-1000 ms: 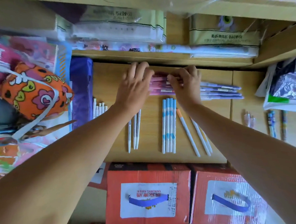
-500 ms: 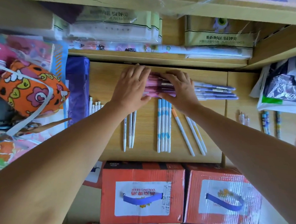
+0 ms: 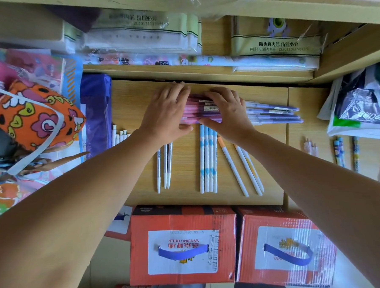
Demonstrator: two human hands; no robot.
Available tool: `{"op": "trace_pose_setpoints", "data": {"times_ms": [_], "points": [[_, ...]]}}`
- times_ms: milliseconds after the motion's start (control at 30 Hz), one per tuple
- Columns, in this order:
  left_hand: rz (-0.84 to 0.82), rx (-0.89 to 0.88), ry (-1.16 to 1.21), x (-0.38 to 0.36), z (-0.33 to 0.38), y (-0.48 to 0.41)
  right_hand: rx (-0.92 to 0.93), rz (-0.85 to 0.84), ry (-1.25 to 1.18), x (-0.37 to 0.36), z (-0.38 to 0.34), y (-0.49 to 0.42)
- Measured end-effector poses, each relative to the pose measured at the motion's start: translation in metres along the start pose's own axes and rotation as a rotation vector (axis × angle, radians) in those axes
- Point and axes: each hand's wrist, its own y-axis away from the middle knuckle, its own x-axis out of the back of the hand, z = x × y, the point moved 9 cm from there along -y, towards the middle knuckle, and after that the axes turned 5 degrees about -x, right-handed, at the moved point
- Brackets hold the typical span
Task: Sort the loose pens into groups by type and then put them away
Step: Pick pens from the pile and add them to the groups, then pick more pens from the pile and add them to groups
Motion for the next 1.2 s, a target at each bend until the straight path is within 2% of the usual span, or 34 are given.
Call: {"op": "trace_pose_setpoints", "data": {"times_ms": [167, 367, 600, 767, 867, 967, 1100, 1200], "points": [[0.055, -0.007, 0.022, 0.017, 0.007, 0.006, -0.031, 0.027, -0.038, 0.013, 0.003, 0.008], [0.214, -0.054, 0.048, 0.051, 0.05, 0.005, -0.042, 0.162, -0.119, 0.05, 0.024, 0.04], [0.196, -0.169, 0.159, 0.063, 0.165, -0.011, -0.139, 0.22, -0.268, 0.097, 0.097, 0.119], [0.108, -0.219, 0.25, 0.039, 0.278, -0.028, -0.207, 0.191, -0.237, 0.128, 0.18, 0.187], [0.043, -0.151, 0.312, 0.013, 0.339, -0.04, -0.331, 0.1, -0.16, 0.131, 0.244, 0.228], [-0.098, 0.036, 0.376, -0.019, 0.382, -0.051, -0.362, -0.028, -0.057, 0.123, 0.289, 0.254], [-0.118, 0.189, 0.448, -0.042, 0.416, -0.067, -0.232, -0.221, 0.044, 0.106, 0.304, 0.266], [-0.125, 0.283, 0.501, -0.055, 0.426, -0.077, -0.158, -0.261, 0.032, 0.1, 0.303, 0.272]]}}
